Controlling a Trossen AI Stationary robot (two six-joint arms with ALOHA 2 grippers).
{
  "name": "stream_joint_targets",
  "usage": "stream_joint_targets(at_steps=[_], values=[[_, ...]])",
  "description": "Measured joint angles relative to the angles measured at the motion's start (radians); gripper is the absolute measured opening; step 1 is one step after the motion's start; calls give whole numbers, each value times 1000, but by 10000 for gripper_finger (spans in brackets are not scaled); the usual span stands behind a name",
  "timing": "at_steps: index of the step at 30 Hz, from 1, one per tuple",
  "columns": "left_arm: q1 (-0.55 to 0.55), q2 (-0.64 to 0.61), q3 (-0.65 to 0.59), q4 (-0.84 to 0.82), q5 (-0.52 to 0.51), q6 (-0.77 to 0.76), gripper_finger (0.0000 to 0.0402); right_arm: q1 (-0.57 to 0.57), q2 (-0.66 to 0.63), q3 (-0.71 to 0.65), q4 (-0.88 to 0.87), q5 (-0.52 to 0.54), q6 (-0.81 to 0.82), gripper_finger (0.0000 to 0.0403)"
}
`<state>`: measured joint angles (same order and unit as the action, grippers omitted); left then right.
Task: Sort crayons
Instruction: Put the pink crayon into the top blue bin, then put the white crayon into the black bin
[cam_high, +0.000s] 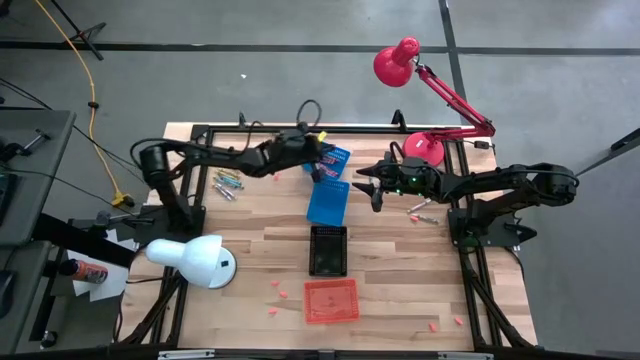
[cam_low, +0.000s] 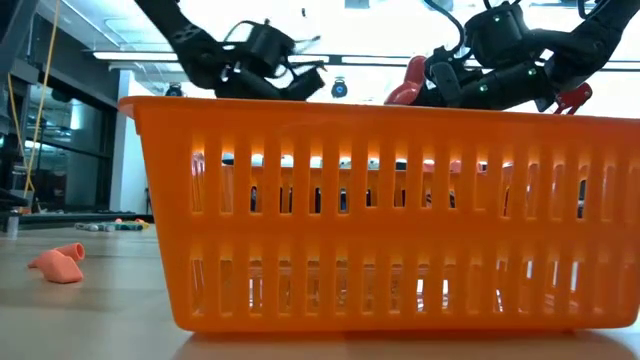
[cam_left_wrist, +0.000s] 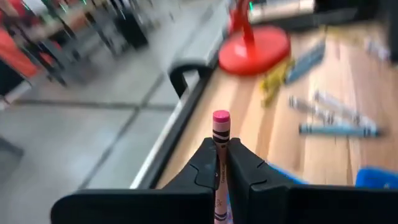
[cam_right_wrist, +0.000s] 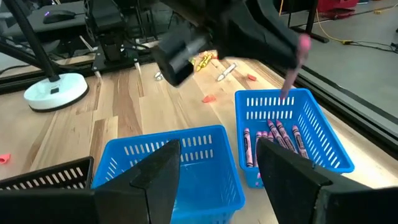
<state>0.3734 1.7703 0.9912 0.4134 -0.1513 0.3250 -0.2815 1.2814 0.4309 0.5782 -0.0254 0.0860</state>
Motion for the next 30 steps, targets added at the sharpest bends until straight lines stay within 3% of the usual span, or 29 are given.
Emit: stream_joint_targets(at_steps=[3, 11, 18, 24, 26, 30], values=[[8, 33, 55, -118, 2, 29, 8, 0, 0, 0, -9, 0, 0, 206], [0, 38, 78, -181, -1, 46, 38, 0, 0, 0, -8, 0, 2, 206], [-38, -8, 78, -257, -8, 57, 98, 0, 0, 0, -11, 0, 3, 206], [-76, -126, 78, -387, -96, 48, 153, 0, 0, 0, -15, 0, 2, 206], [-85, -184, 76, -458, -56, -8, 164, 0, 0, 0, -16, 0, 3, 206], [-95, -293, 22, -486, 136, -120, 173, 0, 0, 0, -22, 0, 3, 206]])
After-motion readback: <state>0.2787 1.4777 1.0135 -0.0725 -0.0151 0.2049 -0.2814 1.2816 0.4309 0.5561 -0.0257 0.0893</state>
